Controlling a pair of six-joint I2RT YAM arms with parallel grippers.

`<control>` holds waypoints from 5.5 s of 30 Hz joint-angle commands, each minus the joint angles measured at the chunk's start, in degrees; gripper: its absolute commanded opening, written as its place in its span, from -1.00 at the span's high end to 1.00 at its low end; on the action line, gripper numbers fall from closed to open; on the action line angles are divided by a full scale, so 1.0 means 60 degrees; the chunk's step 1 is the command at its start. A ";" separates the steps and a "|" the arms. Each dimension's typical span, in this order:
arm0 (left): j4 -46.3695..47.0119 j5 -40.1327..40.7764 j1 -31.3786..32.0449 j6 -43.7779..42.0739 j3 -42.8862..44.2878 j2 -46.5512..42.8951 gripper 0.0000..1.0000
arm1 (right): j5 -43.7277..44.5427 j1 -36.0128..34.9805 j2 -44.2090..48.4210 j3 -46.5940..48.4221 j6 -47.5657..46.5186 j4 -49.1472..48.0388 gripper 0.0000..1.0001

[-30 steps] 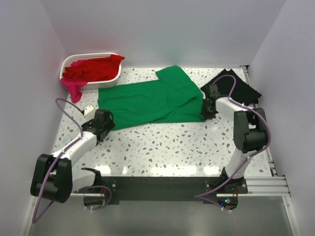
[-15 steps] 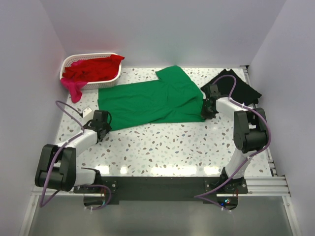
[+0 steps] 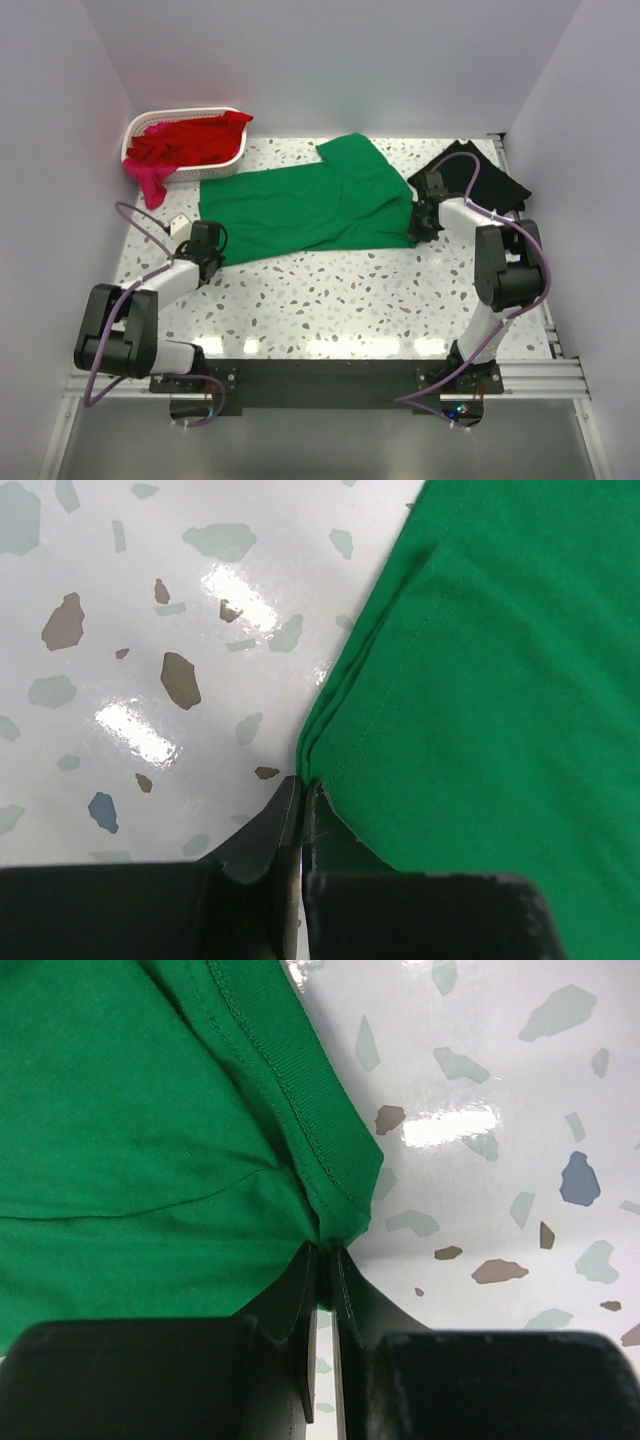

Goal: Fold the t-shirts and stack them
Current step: Fold the tshirt

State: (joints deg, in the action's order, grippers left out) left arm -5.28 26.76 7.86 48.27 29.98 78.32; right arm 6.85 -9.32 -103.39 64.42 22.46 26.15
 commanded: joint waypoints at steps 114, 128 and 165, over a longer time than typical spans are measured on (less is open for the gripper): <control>0.3560 -0.1121 0.0785 -0.1937 0.0307 0.0554 -0.53 | -0.1127 -0.2357 -0.3730 0.5245 -0.0945 -0.0462 1.00; 0.3575 -0.1223 0.0697 -0.1937 0.0277 0.0584 -0.52 | -0.1743 -0.2372 -0.2295 0.4220 -0.0638 -0.1208 1.00; 0.2959 0.0389 0.2893 -0.2844 0.1493 0.0934 -0.86 | -0.1172 -0.2168 -0.0786 0.2902 -0.0711 -0.1063 -0.53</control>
State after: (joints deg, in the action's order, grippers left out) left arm 10.28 27.09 22.94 34.06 35.44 82.54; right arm -4.23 -23.11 -113.95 84.18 19.25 19.75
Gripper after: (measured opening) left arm 0.927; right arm 0.755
